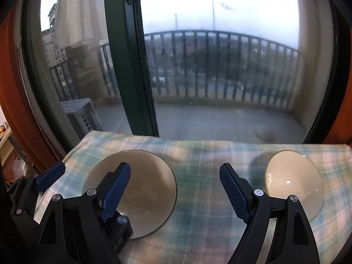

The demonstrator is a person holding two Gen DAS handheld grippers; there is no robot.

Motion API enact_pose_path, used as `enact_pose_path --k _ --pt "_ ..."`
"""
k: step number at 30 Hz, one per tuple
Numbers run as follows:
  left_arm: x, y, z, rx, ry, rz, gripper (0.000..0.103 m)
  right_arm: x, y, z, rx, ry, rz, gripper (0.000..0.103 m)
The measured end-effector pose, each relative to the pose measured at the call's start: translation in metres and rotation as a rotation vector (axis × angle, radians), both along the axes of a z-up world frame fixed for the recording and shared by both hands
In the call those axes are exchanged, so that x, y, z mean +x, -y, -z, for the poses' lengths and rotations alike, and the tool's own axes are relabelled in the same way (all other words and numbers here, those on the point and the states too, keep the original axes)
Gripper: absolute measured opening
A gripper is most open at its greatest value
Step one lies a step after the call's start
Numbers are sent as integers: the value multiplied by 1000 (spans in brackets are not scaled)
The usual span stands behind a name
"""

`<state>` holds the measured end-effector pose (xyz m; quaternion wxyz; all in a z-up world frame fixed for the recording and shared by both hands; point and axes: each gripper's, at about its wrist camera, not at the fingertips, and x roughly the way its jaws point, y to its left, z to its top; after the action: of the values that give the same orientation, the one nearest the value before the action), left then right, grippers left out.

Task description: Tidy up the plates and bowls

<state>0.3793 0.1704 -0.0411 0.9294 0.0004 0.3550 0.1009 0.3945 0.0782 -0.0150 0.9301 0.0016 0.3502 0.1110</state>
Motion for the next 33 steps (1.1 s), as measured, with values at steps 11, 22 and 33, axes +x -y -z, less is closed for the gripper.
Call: enact_pose_path --k 11,22,33 --pt "5 2 12 -48 -57 0 34 18 -11 24 -23 -89 -12 51" --pt "6 1 16 -35 -79 -22 25 26 -12 34 -19 -126 -53 23" --pt "-11 11 4 -59 -72 -9 25 12 -2 21 -44 -136 -38 22"
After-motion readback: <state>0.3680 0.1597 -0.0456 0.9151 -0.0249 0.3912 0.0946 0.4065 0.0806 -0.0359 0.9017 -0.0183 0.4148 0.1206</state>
